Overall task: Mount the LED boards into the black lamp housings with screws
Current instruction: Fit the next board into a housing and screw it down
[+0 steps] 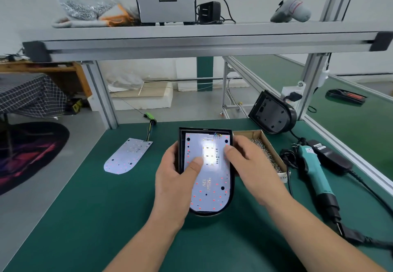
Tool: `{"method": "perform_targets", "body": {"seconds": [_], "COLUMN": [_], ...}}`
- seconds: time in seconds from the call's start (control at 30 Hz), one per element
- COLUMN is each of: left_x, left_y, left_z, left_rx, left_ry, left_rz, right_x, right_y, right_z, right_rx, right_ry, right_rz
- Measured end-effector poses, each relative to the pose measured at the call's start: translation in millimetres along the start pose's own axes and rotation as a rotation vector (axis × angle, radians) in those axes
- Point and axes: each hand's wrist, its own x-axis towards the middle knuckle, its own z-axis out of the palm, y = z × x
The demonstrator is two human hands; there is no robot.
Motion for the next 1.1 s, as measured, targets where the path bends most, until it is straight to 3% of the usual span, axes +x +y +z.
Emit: {"method": "perform_targets", "body": {"seconds": [0.3,0.47,0.73,0.93,1.0,1.1], "left_x": [8.2,1.0,3.5,3.4,0.8,-3.1], "left_y": [3.3,2.0,-1.9,4.5,7.6,13.1], "left_z": [-7.3,0.2,-3.7,-5.0,-2.4,0.5], "left_rx": [-0.04,-0.013,-0.026,-0.159,-0.211,-0.297], "left_ry": [-0.126,-0.095,-0.044,-0.102,-0.143,-0.226], "left_rz": [-0.13,-0.114,-0.14,-0.241,-0.275,-0.325], "right_x": [0.8,-1.9,-1.1,2.1,2.7,-5.7], "right_y": [-0.1,1.0,3.1,-2.3,-2.8,-3.8], "right_z": [-2.1,3.7,6.0,0.7,-2.7,-1.8], "right_rx": [0.269,0.08,0.067,0.355,0.384,0.174], "right_ry": [-0.027,-0.007,-0.048,-0.01,-0.073,-0.301], "right_rz": [0.057,0.012,-0.02,0.007,0.03,0.056]}}
